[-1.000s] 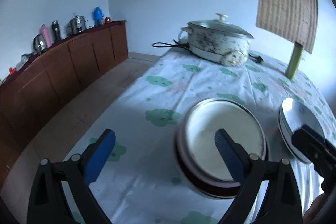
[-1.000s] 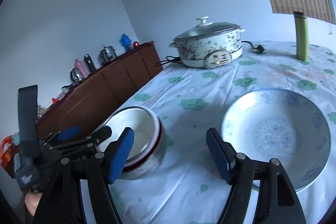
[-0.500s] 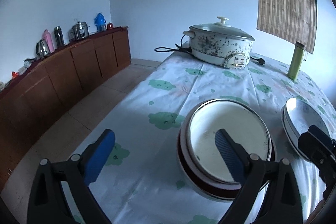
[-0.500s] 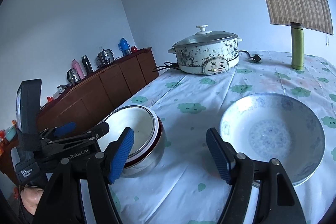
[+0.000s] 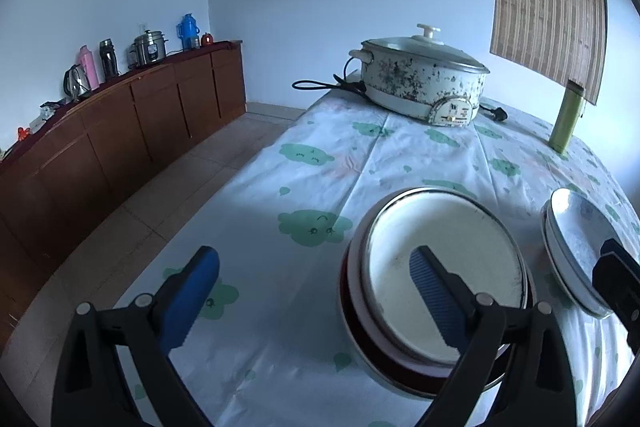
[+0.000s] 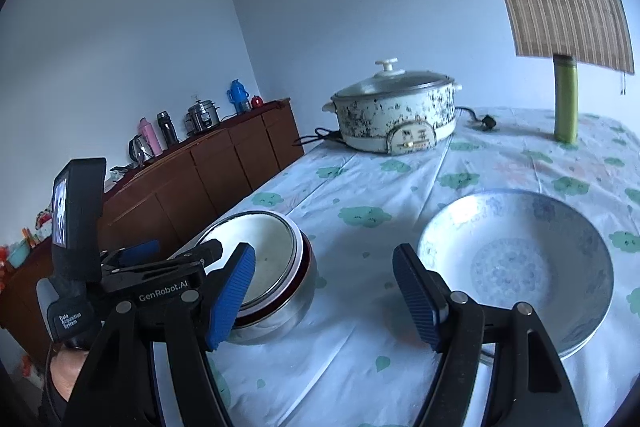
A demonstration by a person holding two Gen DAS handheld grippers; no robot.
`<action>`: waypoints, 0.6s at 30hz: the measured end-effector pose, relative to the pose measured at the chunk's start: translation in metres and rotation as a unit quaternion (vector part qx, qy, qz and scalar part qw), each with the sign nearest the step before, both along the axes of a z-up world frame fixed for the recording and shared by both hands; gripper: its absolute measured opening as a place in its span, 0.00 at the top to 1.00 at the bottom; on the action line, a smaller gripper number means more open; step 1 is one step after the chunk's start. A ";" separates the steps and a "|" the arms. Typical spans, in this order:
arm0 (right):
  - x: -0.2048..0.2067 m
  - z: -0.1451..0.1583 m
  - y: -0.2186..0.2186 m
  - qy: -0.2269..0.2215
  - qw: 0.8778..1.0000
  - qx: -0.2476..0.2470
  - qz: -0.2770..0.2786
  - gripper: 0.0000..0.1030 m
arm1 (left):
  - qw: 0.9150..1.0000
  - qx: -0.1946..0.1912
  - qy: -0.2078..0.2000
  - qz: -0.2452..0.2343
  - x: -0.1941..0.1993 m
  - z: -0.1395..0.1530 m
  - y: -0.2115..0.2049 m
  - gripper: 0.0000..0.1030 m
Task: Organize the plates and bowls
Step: 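Move both tools to opposite sides of the steel bowl stack's rim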
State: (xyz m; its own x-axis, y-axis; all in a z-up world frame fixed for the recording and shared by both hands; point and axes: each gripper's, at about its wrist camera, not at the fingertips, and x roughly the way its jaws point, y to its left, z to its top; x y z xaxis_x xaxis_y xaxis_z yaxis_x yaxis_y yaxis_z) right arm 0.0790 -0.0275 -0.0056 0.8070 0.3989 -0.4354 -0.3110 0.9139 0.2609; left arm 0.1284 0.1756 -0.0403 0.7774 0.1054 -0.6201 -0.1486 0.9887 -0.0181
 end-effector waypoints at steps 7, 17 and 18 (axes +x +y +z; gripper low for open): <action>-0.007 0.004 0.011 -0.017 0.999 -0.029 0.015 0.29 | 1.000 -0.023 0.008 0.008 -0.002 -0.003 0.011 0.05; 0.001 -0.001 0.008 0.016 0.999 -0.005 0.037 0.29 | 0.999 -0.029 0.020 0.016 0.004 0.001 0.012 0.05; 0.001 -0.001 0.008 0.017 0.999 -0.002 0.039 0.29 | 0.999 -0.033 0.026 0.019 0.008 0.001 0.013 0.05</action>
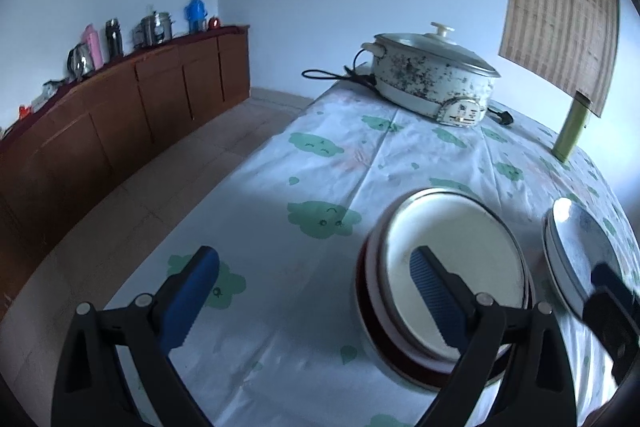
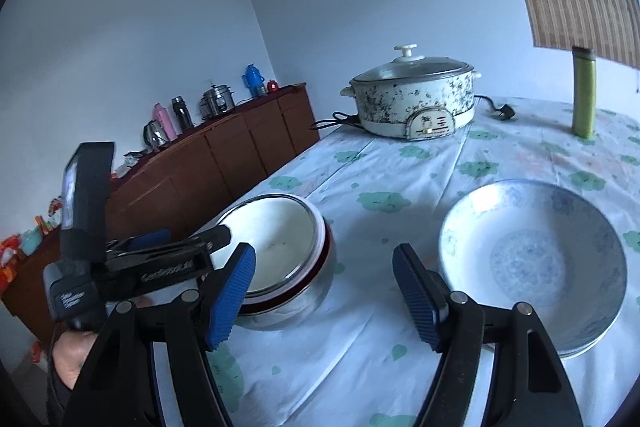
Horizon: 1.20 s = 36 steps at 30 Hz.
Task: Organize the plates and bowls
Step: 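Move both tools to opposite sides of the steel bowl stack's rim, then close the right tool on the steel bowl rim while the left tool grips it too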
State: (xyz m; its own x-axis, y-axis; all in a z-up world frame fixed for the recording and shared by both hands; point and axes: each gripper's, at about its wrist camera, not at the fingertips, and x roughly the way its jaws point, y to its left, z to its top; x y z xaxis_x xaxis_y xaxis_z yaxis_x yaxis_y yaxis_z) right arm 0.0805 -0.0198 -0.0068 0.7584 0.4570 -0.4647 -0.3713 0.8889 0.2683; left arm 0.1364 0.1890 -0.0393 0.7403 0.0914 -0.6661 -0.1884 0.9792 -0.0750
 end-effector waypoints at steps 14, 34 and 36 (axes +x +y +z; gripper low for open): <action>0.058 -0.015 0.025 0.092 0.995 0.021 0.028 0.32 | 1.000 0.026 0.001 -0.013 0.018 -0.005 -0.006 0.05; 0.052 -0.037 0.022 0.117 0.993 0.023 0.025 0.33 | 0.998 0.062 0.008 -0.013 0.023 -0.024 -0.015 0.05; 0.053 -0.038 0.021 0.118 0.992 0.025 0.024 0.33 | 0.998 0.061 0.007 -0.016 0.022 -0.024 -0.016 0.05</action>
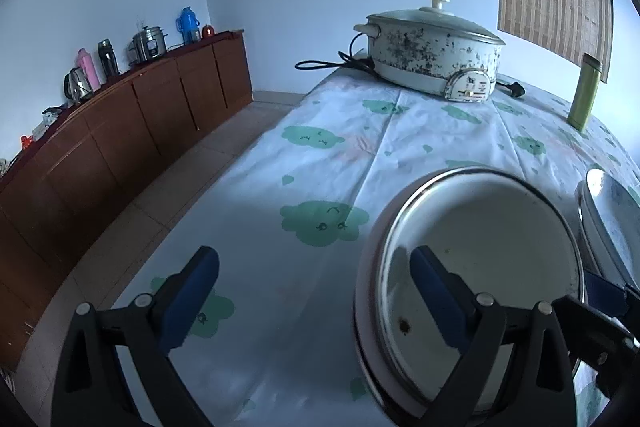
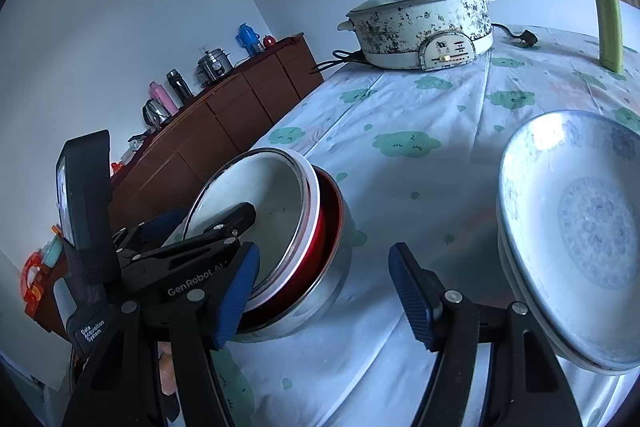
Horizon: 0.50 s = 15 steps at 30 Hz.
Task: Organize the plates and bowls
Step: 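Close the right tool on the steel bowl rim while the left tool grips it too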
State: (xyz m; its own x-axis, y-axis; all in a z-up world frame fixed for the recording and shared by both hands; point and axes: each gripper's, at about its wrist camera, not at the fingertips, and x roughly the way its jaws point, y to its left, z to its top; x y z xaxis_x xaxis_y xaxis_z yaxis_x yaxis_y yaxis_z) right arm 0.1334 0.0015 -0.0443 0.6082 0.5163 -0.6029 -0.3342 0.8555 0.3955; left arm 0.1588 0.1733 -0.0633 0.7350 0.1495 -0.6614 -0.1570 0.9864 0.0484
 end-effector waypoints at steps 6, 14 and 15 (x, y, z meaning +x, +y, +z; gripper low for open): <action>0.002 -0.002 0.000 0.003 1.000 0.007 0.003 0.33 | 1.000 -0.008 0.000 -0.003 0.000 0.000 0.002 0.05; 0.004 -0.005 0.000 0.011 1.000 0.015 0.007 0.33 | 1.000 -0.013 -0.003 -0.008 -0.001 0.000 0.001 0.08; 0.004 -0.005 0.001 0.010 1.000 0.015 0.008 0.33 | 1.000 -0.014 -0.002 -0.008 -0.001 0.000 0.002 0.08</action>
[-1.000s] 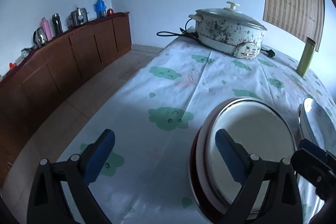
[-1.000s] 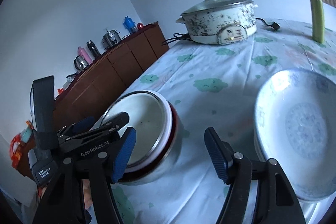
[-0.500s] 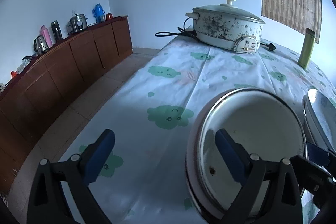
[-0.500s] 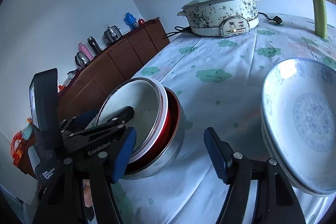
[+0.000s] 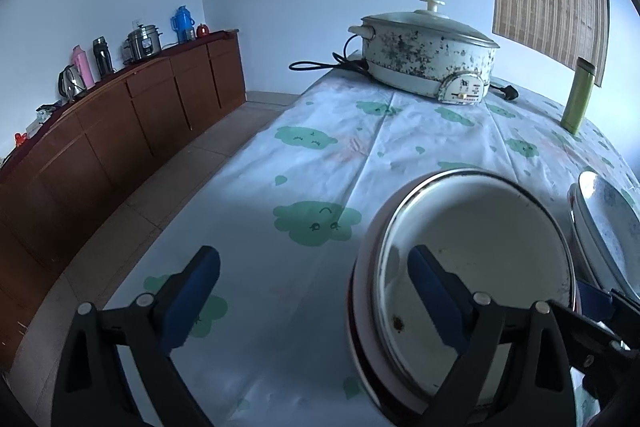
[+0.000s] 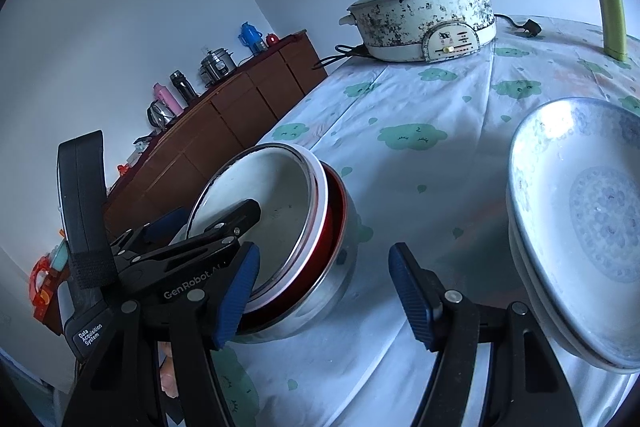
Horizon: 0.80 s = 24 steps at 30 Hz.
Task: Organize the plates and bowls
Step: 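Close the right tool on the steel bowl rim while the left tool grips it too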
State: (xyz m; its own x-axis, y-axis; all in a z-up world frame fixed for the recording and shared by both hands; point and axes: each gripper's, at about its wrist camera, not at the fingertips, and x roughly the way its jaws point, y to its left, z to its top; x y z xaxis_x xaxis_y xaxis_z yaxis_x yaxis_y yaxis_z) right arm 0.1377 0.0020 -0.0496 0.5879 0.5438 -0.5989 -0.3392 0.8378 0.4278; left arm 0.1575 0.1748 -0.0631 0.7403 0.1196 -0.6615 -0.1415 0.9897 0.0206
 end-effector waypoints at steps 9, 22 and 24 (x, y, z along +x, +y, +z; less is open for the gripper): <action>0.001 -0.002 -0.001 0.005 1.000 0.022 0.003 0.41 | 1.000 -0.004 0.000 -0.004 0.000 0.000 0.000 0.16; 0.005 -0.005 -0.001 0.021 0.999 0.043 0.010 0.50 | 0.999 -0.025 0.004 -0.041 0.002 -0.001 -0.008 0.47; 0.008 -0.008 -0.003 0.036 0.998 0.058 0.010 0.50 | 0.998 -0.033 0.006 -0.045 0.002 -0.002 -0.008 0.49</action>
